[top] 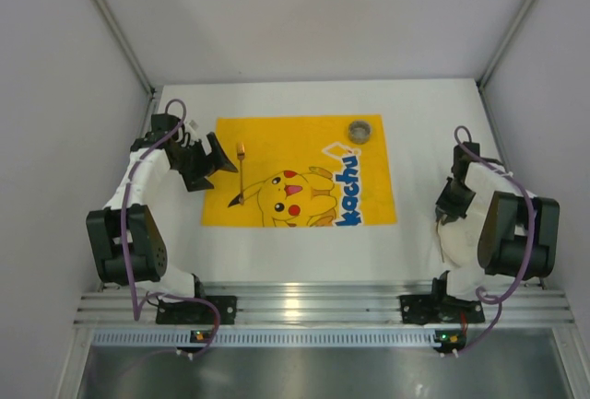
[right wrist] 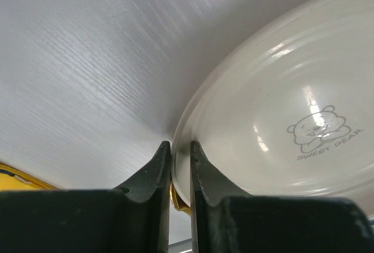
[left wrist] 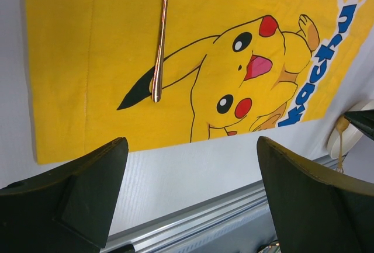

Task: Set the dinner table for one person

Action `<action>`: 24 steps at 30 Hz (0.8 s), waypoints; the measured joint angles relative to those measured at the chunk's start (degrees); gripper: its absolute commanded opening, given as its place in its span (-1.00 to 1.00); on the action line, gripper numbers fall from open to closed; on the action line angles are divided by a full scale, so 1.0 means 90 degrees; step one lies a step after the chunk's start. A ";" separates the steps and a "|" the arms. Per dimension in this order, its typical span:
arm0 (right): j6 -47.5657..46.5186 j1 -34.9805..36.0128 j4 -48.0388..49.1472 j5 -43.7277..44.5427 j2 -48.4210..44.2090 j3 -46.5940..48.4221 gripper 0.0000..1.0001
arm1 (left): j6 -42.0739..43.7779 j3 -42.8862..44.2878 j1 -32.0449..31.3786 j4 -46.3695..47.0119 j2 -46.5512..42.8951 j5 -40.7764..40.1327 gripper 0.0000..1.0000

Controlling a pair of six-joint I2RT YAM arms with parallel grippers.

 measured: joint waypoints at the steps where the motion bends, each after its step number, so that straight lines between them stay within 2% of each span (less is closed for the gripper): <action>1: 0.0002 0.0005 -0.0010 0.0015 0.0010 0.0010 -1.00 | 0.0000 0.0000 0.0000 0.0000 0.0000 0.0000 0.93; 9: 0.0080 0.0066 -0.0066 -0.0002 0.0017 0.0097 -1.00 | 0.0005 -0.0015 0.0000 0.0002 -0.0005 0.0002 0.93; 14: 0.0185 0.0206 0.0036 -0.0495 -0.0015 0.0313 -1.00 | 0.0002 -0.0056 0.0000 0.0007 -0.0034 0.0012 0.92; 24: 0.0809 0.1469 0.0474 -0.1151 0.0090 0.1219 -1.00 | 0.0002 -0.0114 0.0000 0.0017 -0.0121 0.0061 0.92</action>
